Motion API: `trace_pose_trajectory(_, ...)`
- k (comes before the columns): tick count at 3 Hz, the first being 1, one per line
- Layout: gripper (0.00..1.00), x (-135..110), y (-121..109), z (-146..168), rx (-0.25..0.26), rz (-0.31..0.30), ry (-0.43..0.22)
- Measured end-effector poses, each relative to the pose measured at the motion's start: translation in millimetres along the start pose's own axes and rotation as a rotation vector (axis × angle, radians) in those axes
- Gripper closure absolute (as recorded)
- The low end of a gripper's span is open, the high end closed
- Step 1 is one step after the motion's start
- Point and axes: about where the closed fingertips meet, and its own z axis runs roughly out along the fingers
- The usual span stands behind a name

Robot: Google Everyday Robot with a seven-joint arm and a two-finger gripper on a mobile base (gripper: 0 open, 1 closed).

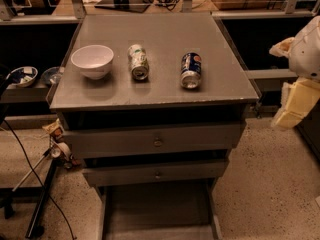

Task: Place pepsi can into bottom drawer

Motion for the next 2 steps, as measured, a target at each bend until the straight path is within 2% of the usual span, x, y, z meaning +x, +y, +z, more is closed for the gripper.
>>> trace_pose_trajectory(1, 0.0, -0.5, -0.1, 0.4, 0.0, -0.001, -0.001)
trace_pose_trajectory(2, 0.0, -37.8, -26.7, 20.5, 0.039, -0.069, 0.008)
